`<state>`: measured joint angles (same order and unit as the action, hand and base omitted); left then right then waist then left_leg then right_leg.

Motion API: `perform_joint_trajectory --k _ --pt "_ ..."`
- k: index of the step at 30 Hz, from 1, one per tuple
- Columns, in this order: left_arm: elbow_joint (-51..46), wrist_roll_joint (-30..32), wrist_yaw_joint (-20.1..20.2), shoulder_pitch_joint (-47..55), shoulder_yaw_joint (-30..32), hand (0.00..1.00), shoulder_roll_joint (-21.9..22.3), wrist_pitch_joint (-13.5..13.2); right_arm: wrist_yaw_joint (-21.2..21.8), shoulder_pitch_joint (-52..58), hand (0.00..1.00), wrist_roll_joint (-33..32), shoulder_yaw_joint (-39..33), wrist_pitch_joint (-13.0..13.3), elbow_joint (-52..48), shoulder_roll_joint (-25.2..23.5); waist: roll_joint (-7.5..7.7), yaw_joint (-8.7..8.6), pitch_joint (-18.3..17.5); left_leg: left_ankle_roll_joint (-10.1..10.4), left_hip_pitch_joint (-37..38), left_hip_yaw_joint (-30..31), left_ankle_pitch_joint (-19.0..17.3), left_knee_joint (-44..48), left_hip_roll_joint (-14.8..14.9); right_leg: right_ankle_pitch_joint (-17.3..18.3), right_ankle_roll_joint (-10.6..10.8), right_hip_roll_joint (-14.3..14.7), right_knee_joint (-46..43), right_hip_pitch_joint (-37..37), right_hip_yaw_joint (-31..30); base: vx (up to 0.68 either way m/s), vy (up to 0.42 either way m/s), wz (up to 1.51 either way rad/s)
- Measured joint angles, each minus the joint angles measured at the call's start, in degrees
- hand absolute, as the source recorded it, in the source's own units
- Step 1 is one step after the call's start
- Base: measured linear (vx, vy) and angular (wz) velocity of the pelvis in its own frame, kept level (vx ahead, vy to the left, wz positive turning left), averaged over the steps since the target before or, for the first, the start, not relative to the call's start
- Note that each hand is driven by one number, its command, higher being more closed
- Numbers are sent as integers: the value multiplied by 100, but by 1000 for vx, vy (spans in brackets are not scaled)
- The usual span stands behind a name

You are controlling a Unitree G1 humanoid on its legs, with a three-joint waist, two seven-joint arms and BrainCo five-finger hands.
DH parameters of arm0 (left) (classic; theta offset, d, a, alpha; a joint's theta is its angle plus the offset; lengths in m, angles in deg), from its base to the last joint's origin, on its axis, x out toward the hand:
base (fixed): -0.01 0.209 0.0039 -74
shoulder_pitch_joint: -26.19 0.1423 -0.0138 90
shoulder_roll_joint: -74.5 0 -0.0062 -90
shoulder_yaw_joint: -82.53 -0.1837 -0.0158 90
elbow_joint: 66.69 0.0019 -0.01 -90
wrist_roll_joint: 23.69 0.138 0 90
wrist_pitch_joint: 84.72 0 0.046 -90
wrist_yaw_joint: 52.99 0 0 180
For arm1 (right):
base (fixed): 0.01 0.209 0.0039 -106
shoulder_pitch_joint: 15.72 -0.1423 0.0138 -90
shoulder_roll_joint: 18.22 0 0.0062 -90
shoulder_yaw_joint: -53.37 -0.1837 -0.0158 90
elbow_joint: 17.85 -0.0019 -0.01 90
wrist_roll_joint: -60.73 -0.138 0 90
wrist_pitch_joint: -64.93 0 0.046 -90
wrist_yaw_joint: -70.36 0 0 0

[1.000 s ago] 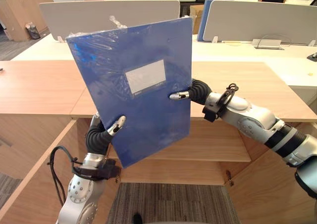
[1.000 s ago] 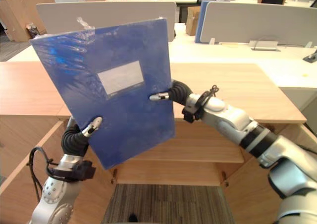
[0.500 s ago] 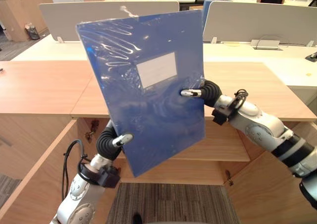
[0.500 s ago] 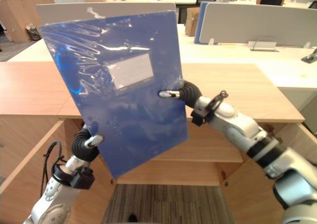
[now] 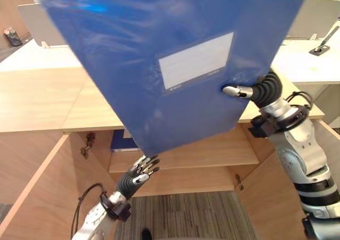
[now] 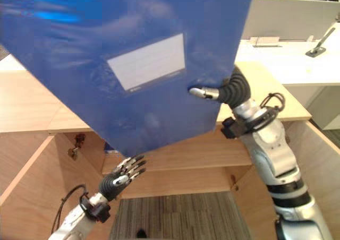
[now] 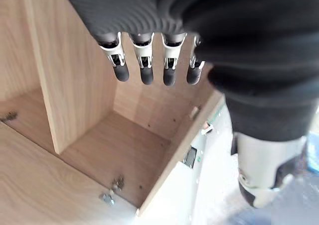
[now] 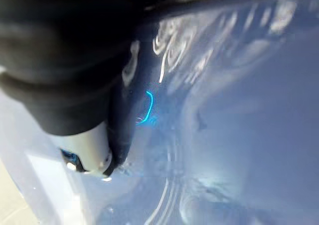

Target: Walk over to the cabinet, pick up the folder, carry it to the office cabinet, place the folder inside the office cabinet, then close the office cabinet door

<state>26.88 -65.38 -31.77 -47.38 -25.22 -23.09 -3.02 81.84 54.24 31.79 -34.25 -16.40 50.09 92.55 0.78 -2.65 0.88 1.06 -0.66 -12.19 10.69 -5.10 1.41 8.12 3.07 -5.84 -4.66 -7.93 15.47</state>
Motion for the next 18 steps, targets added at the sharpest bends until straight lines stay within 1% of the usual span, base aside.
perform_joint_trajectory --k 1,2,3,4,5,6,7,8,9,10,11,12,13,14,16,17,18 --pt "172 261 -48 25 78 0 73 2 -62 55 100 309 -59 71 -99 -96 -5 -8 -4 0 0 0 0 -1 2 -2 -1 1 1 0 -1 0 0 0" --pt "606 707 -147 79 217 0 214 1 -137 205 100 880 -121 239 -278 -289 -20 -22 -17 -1 0 0 0 -17 4 -8 -1 2 3 2 -6 0 0 0" --pt "804 978 -173 77 264 0 261 2 -159 276 100 1066 -114 293 -331 -353 -27 -25 -23 -1 0 -1 -1 -20 4 -10 0 2 4 3 -9 0 0 0" --pt "1205 1448 -217 73 369 0 364 4 -166 429 100 1372 -85 385 -371 -482 -34 -25 -29 -2 0 -2 -1 -22 7 -15 1 4 6 5 -13 0 0 0" --pt "1560 1844 -242 72 480 0 452 5 -167 575 100 1587 -25 407 -368 -589 -34 -22 -29 -2 0 -6 -2 -23 12 -25 3 8 18 5 -18 -21 9 -3" --pt "1745 2036 -262 70 565 0 511 6 -169 639 100 1677 39 406 -362 -618 -33 -19 -29 -2 0 -13 -2 -23 15 -34 4 12 28 5 -22 -19 8 -6" --pt "2138 2612 -379 50 799 0 662 3 -157 751 100 1792 230 406 -362 -624 -32 -17 -30 -3 0 -29 -3 -24 21 -48 2 17 43 8 -38 -14 5 -6" --pt "2362 2834 -432 29 940 0 740 4 -146 806 100 1851 344 407 -363 -623 -27 -16 -33 -3 0 -35 -3 -24 25 -52 1 21 48 9 -49 -13 5 -7" --pt "2850 3408 -627 -58 1258 0 896 6 -103 938 100 2039 547 410 -364 -624 -14 -2 -42 -3 0 -46 -4 -24 55 -64 -3 29 63 10 -80 -10 -4 -10" --pt "3374 3818 -837 -179 1556 0 1015 11 -36 1067 100 2217 754 413 -359 -614 -1 27 -47 -3 0 -84 -8 -26 80 -80 -15 47 95 16 -126 -7 -5 -14" --pt "3658 3979 -929 -241 1680 0 1045 13 -26 1105 100 2281 897 416 -336 -591 2 49 -49 2 0 -106 -12 -26 94 -91 -20 58 114 20 -151 -12 -13 -16" --pt "4173 4408 -1231 -330 1860 0 1078 57 13 1121 100 2463 1208 430 -262 -540 3 59 -48 3 -5 -117 -13 -27 110 -108 -31 75 143 20 -166 -11 -8 -12" --pt "4627 4668 -1441 -386 1981 0 1104 104 41 1119 100 2604 1566 465 -137 -420 9 55 -53 3 -4 -131 -13 -27 123 -120 -39 86 155 20 -179 -14 -11 -8" --pt "4824 4777 -1530 -387 2006 0 1104 119 46 1106 100 2653 1783 499 -28 -325 18 58 -60 4 -5 -136 -13 -27 129 -124 -43 92 162 20 -184 -8 -10 -6" --pt "5375 4973 -1737 -377 2117 0 1104 226 130 895 100 3120 2863 567 598 91 73 97 -88 12 -5 -159 -17 -26 166 -140 -66 128 188 24 -221 -6 -16 -7" --pt "5480 4976 -1752 -378 2141 0 1103 248 167 824 100 3261 3157 574 788 193 89 130 -96 15 -5 -165 -17 -26 177 -145 -73 138 194 25 -234 -8 -18 -7" --pt "5602 4976 -1775 -377 2173 0 1104 284 265 751 100 3505 3669 577 1153 378 121 211 -109 21 -5 -172 -16 -26 192 -151 -83 153 201 29 -250 -11 -17 -4"
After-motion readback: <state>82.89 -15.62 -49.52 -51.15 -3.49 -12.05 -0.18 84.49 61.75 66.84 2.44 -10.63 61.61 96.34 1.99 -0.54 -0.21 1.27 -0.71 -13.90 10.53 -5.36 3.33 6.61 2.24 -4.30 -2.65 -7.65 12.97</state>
